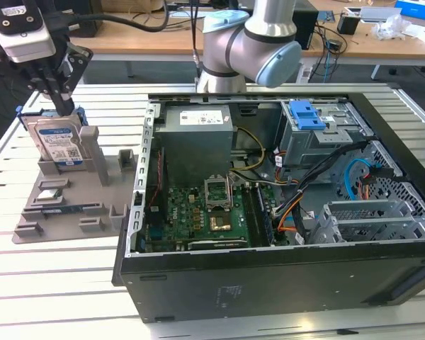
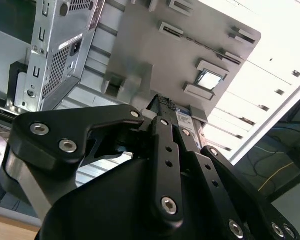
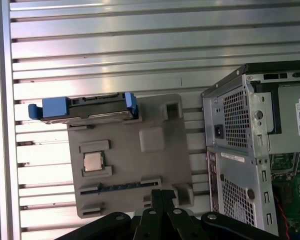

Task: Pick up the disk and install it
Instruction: 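Reach for the disk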

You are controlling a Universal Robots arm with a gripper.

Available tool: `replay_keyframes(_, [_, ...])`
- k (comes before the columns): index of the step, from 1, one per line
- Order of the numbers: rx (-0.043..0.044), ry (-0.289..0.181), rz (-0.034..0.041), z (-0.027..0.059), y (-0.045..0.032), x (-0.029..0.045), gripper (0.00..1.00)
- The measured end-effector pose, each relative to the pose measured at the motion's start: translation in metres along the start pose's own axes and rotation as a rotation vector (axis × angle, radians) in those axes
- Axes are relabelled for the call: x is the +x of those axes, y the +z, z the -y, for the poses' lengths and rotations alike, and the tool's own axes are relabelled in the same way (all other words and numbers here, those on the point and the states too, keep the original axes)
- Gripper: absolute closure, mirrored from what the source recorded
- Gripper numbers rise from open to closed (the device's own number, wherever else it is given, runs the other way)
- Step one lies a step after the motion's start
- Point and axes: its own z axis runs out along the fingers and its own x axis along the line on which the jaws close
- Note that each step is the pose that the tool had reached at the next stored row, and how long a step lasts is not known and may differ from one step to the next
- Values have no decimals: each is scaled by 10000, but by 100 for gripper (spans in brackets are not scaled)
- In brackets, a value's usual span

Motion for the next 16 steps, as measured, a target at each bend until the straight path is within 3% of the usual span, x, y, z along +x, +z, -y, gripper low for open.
replay_keyframes(9, [0,0,0,7,-2,93,89])
replay_keyframes(16, [0,0,1,15,-5,206,89])
